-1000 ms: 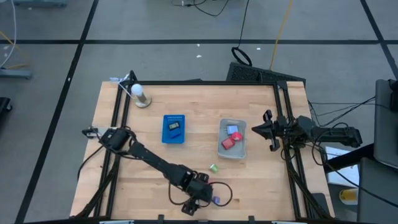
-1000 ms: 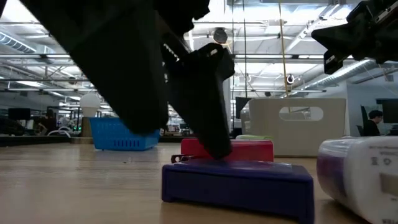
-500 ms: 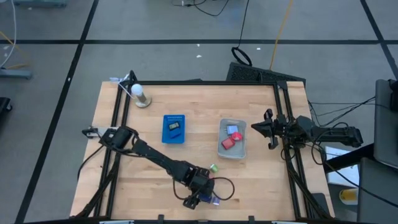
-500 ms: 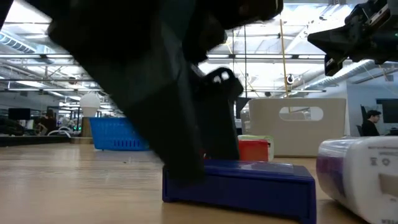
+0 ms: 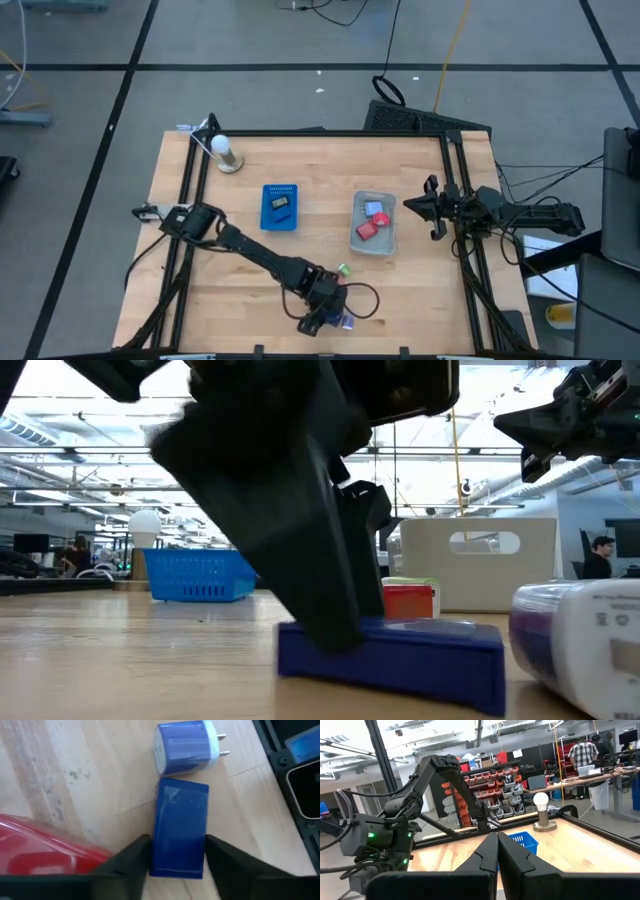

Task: Pick & Place Office items
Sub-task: Put the blue digital clock into the blue bin

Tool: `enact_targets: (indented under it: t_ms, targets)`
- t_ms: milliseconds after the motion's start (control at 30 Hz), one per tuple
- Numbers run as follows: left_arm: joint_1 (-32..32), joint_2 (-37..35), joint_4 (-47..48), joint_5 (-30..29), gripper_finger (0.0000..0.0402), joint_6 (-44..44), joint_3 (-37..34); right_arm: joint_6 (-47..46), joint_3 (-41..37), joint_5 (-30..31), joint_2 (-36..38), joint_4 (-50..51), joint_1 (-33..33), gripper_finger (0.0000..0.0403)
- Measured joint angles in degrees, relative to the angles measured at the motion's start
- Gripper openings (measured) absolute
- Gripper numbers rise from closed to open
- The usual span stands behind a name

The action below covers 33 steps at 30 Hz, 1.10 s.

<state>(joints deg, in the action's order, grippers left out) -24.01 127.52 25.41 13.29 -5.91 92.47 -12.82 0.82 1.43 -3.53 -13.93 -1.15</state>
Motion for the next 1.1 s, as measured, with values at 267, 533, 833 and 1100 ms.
enact_targets:
  t_ms: [267, 533, 833, 1100]
  targets:
    - [-0.07, -0.16, -0.31, 2.44, 0.0126, 0.54, 0.05, 0.66, 0.0, -0.13, 0.0, 0.04, 0.0, 0.0]
    - [-0.44, -7.4, 0.2, -0.86, 0.0002, 4.29, -0.19, 0.52, -0.01, -0.17, 0.0, 0.04, 0.0, 0.0]
    - [-2.03, -11.57, -2.51, -2.81, 0.0001, 0.33, 0.0, 0.47, 0.0, -0.15, -0.02, -0.02, 0.0, 0.0]
    - [-1.75, -2.43, -10.46, 12.12, 0.0, -2.05, -0.11, 0.0, 0.0, -0.09, -0.2, -1.03, 0.0, 0.0]
